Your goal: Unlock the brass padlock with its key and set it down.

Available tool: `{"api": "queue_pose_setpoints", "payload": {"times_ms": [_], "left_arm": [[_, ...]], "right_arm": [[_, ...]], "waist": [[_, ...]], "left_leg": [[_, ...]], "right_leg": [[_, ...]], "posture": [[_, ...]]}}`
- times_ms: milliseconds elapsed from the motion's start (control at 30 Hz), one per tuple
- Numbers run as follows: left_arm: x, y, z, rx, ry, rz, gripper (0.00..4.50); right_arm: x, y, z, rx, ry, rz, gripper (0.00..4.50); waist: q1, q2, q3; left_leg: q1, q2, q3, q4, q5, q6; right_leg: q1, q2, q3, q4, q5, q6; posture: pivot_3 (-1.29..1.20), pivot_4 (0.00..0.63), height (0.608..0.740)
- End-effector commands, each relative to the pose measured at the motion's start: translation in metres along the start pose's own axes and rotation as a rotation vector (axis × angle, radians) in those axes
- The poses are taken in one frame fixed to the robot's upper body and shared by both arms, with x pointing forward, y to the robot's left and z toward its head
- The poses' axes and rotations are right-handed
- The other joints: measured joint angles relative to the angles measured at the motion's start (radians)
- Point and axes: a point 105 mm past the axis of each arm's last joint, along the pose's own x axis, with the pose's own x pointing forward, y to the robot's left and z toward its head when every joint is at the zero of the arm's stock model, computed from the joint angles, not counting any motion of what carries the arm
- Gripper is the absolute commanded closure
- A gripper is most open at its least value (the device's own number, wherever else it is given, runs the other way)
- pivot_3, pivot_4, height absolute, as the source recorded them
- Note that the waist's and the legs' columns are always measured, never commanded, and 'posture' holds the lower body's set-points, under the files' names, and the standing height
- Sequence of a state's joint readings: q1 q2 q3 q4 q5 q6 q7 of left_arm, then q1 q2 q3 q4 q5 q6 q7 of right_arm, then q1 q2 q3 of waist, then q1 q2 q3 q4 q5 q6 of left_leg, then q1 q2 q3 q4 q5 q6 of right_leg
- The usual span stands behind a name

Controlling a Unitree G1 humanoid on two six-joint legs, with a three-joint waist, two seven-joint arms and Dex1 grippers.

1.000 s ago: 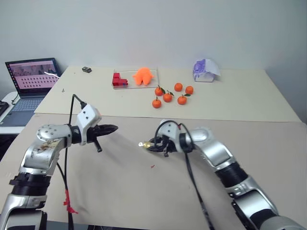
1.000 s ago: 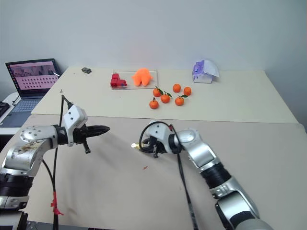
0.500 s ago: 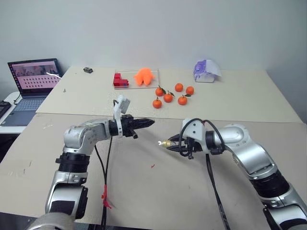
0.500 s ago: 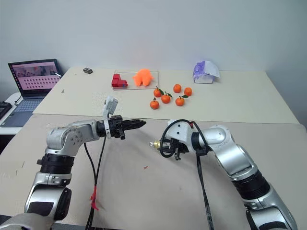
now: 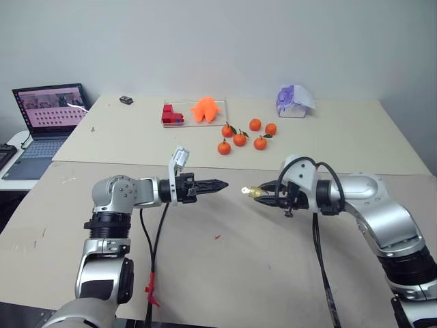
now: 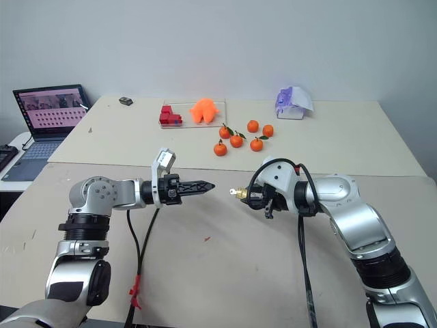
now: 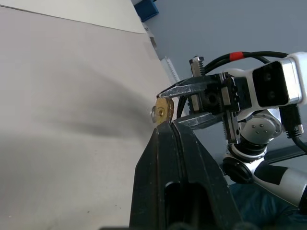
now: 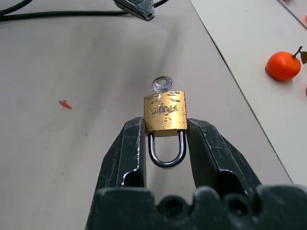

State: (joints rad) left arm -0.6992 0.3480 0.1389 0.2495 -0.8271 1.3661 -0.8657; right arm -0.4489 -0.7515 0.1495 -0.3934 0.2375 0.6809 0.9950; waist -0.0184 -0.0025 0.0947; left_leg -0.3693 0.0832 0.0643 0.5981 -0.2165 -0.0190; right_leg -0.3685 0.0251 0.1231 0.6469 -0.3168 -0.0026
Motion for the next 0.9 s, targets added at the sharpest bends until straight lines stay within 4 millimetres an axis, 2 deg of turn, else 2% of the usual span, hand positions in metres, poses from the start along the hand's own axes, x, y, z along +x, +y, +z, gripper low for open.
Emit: {"api": "queue_pose_setpoints", "payload": {"times_ms": [33, 67, 200, 233, 367, 400, 667, 767, 900], "left_arm": [[0.004, -0.013, 0.009, 0.069, -0.001, -0.033, 4.5], [0.004, -0.012, 0.009, 0.07, -0.001, -0.028, 4.5], [0.006, -0.014, 0.003, 0.062, 0.026, -0.049, 3.55], [0.006, -0.016, 0.003, 0.065, 0.028, -0.06, 3.03], [0.01, -0.016, 0.003, 0.09, 0.045, -0.056, 1.66], [0.011, -0.016, 0.003, 0.089, 0.05, -0.058, 1.16], [0.019, -0.021, 0.001, 0.103, 0.086, -0.1, 1.16], [0.026, -0.021, 0.0, 0.108, 0.094, -0.108, 1.16], [0.027, -0.022, -0.002, 0.111, 0.103, -0.12, 1.16]], "right_arm": [[-0.007, -0.003, 0.014, -0.046, -0.035, -0.028, 3.64], [-0.007, -0.004, 0.013, -0.046, -0.034, -0.029, 3.64], [-0.008, -0.003, 0.012, -0.044, -0.031, -0.031, 3.64], [-0.008, -0.003, 0.012, -0.044, -0.031, -0.031, 3.64], [-0.01, -0.001, 0.014, -0.047, -0.031, -0.026, 3.64], [-0.011, -0.001, 0.014, -0.048, -0.032, -0.024, 3.64], [-0.011, 0.005, 0.019, -0.048, -0.041, -0.006, 3.64], [-0.009, 0.016, 0.031, -0.02, -0.088, 0.018, 3.64], [-0.01, 0.017, 0.035, -0.002, -0.101, 0.013, 3.64]], "waist": [[0.001, 0.0, 0.0], [0.001, 0.0, 0.0], [0.001, 0.0, 0.0], [0.001, 0.0, 0.0], [0.002, 0.0, 0.0], [0.002, 0.0, 0.0], [0.002, -0.002, 0.001], [0.002, -0.002, 0.002], [0.002, -0.003, 0.002]], "left_leg": [[0.0, 0.0, 0.0, 0.0, 0.0, 0.0], [0.0, 0.0, 0.0, 0.0, 0.0, -0.001], [0.0, 0.0, 0.0, 0.0, 0.0, -0.001], [0.0, 0.0, 0.0, 0.0, 0.0, -0.001], [0.0, 0.0, 0.0, 0.0, 0.001, -0.001], [0.0, 0.0, 0.0, 0.0, 0.001, -0.001], [0.0, 0.0, 0.0, -0.001, 0.001, -0.001], [-0.001, 0.0, 0.0, -0.001, 0.001, -0.001], [-0.001, 0.0, 0.0, -0.001, 0.001, -0.001]], "right_leg": [[0.0, 0.0, 0.0, 0.0, 0.0, 0.0], [0.0, 0.0, 0.0, 0.0, 0.0, 0.0], [0.0, 0.0, 0.0, 0.0, 0.0, 0.0], [0.0, 0.0, 0.0, 0.0, 0.0, 0.0], [0.0, 0.0, 0.0, -0.001, 0.0, 0.0], [0.0, 0.0, 0.0, 0.0, 0.0, 0.0], [0.0, 0.0, 0.0, -0.001, 0.0, 0.0], [0.0, 0.0, 0.001, -0.001, 0.0, 0.0], [0.0, 0.0, 0.001, -0.001, 0.0, 0.0]], "posture": [[0.0, 0.15, 0.697], [0.0, 0.15, 0.697], [0.0, 0.15, 0.697], [0.0, 0.15, 0.697], [0.0, 0.15, 0.697], [0.0, 0.15, 0.697], [0.0, 0.15, 0.697], [0.0, 0.15, 0.697], [0.0, 0.15, 0.697]]}}
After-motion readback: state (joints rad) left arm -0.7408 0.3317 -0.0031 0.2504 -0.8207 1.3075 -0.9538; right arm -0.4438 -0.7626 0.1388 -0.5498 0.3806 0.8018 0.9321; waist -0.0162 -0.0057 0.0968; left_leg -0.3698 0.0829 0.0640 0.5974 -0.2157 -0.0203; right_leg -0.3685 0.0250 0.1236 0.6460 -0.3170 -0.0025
